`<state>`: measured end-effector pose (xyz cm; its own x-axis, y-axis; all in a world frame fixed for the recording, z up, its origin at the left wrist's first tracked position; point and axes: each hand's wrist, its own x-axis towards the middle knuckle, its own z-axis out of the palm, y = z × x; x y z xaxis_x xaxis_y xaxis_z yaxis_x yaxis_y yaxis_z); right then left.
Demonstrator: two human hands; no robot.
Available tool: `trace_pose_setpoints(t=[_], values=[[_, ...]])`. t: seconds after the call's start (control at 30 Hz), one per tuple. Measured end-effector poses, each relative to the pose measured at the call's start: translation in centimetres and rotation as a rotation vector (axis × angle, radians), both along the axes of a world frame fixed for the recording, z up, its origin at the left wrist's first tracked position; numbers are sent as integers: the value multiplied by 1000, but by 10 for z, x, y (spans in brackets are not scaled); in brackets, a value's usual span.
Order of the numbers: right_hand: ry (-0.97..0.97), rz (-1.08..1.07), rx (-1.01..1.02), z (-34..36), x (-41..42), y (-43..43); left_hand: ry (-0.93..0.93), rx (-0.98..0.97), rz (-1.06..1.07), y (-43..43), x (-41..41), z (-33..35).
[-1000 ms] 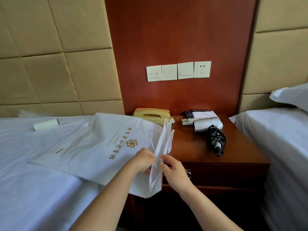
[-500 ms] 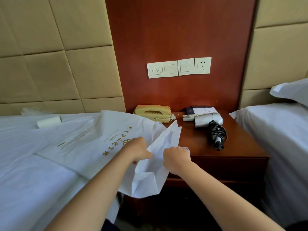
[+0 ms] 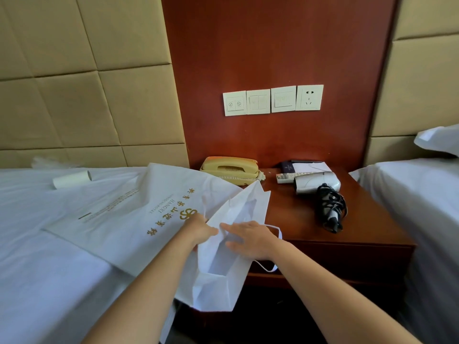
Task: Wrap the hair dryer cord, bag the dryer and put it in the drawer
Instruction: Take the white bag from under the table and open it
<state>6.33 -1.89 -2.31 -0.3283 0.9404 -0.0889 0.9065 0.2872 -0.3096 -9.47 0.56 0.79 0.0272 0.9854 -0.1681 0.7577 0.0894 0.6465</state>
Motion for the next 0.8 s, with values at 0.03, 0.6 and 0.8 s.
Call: trace_pose_setpoints(t=[0.03,0.6,0.8], values=[[3,-1,2,0,1,0,-7,14,20,2,0,-4],[26,-177,-172,6,-6,19,297,675,207,-43,-37,117],[-40,-144,-197,13,-16,17,343,713,291,-59,-54,151]])
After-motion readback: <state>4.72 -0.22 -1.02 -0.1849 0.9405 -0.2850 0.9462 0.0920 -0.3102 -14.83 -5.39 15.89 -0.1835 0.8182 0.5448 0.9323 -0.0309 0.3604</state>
